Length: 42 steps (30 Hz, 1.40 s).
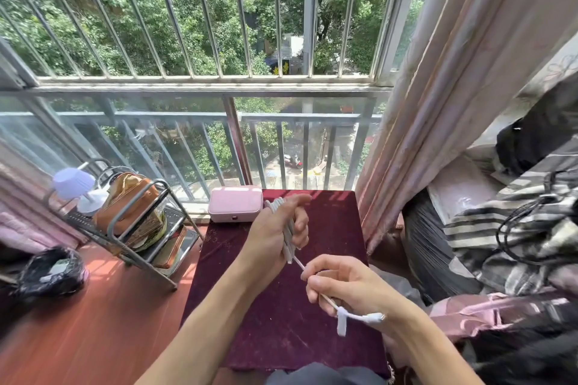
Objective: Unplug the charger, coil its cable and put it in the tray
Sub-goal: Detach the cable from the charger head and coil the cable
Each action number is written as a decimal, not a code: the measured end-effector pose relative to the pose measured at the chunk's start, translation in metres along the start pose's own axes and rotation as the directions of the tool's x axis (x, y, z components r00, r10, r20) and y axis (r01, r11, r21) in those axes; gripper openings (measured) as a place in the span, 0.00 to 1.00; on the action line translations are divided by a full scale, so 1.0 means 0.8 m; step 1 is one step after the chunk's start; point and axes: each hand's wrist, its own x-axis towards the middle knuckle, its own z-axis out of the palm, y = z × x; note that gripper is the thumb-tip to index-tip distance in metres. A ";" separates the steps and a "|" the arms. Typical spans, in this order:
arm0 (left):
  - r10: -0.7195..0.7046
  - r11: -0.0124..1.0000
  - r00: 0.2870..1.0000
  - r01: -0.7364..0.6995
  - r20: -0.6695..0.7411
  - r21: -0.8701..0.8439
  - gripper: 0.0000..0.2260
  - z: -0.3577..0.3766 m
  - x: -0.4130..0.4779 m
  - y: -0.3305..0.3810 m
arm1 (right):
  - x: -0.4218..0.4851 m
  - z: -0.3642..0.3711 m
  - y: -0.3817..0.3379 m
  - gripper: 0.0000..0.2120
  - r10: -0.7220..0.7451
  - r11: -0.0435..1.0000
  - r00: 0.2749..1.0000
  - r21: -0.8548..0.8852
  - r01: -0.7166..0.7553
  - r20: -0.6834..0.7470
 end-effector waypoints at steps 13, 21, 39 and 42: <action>-0.139 0.816 0.972 0.003 0.191 0.578 0.15 0.004 -0.019 0.002 | -0.022 0.028 -0.088 0.13 -0.266 0.867 0.952 -0.469 0.167 -0.152; -0.278 0.853 0.927 0.116 0.253 0.510 0.40 0.022 -0.030 -0.004 | -0.013 0.005 -0.109 0.14 -0.355 0.787 0.906 -0.597 0.157 -0.230; -0.260 0.937 0.762 0.050 0.593 0.346 0.19 0.046 -0.052 0.034 | -0.022 -0.012 -0.087 0.24 -0.241 0.971 0.965 0.018 0.240 0.100; -0.252 0.929 0.797 0.041 0.548 0.367 0.21 0.042 -0.046 0.039 | -0.017 -0.009 -0.078 0.22 -0.295 0.954 0.956 0.057 0.295 -0.008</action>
